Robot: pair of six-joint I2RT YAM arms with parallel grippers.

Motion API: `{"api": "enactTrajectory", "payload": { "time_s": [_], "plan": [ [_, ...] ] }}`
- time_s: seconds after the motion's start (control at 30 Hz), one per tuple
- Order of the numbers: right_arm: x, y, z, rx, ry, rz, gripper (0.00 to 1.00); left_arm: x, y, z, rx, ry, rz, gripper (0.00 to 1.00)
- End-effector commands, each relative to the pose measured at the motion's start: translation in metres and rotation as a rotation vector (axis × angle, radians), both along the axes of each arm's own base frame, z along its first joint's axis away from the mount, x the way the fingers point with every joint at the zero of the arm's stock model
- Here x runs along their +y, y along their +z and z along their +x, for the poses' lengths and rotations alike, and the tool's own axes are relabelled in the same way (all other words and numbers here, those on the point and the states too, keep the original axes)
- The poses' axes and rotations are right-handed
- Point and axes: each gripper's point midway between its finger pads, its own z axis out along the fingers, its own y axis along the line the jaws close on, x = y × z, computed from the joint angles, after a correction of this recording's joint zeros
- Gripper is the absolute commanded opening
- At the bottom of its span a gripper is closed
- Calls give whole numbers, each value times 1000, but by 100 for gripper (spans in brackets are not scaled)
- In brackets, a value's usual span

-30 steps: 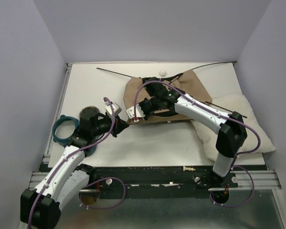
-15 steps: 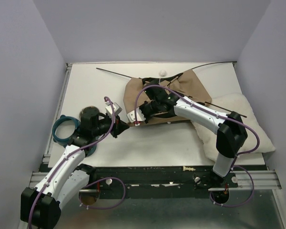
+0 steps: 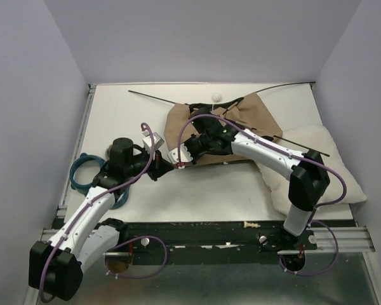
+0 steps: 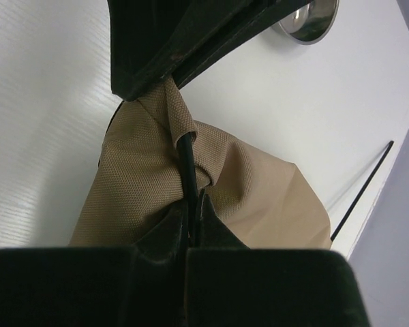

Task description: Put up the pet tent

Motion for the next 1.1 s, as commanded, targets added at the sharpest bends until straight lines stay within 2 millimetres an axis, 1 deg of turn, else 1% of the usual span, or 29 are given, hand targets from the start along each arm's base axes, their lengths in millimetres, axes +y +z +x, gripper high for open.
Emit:
{"api": "enactTrajectory", "payload": {
  "time_s": [0.0,0.13,0.23,0.27,0.3,0.43,0.57,0.67,0.73,0.8,0.87,0.97,1.07],
  "plan": [
    [-8,7,-10,-25,17,-11,1,-5,26,3,-27,-12,-39,2],
    [-11,1,-14,-106,68,7,1,-4,18,0,91,-2,-19,4],
    [-12,-2,-18,-138,100,17,1,-8,5,-10,275,-35,10,4],
    [-11,-2,-18,-142,104,22,1,-10,4,-14,331,-57,11,3],
    [-10,-3,-19,-146,104,21,1,-13,3,-17,370,-78,4,3],
    [-3,-5,-17,-174,99,34,1,-22,15,-16,442,-90,-57,7],
    [0,-4,-17,-190,101,50,1,-22,15,-11,532,-21,-82,9],
    [-1,-6,-19,-219,113,57,1,-25,17,-12,577,-22,-114,16],
    [-2,-8,-19,-220,110,59,1,-28,15,-15,631,-31,-127,20],
    [-2,-6,-20,-214,109,70,1,-27,13,-16,654,-34,-118,29],
    [-2,-7,-22,-211,111,70,1,-22,8,-14,627,-14,-76,36],
    [-2,-8,-23,-202,113,72,1,-14,5,-11,589,4,-33,40],
    [-1,-11,-24,-197,120,70,1,-9,2,-9,566,-16,-8,43]
  ]
}}
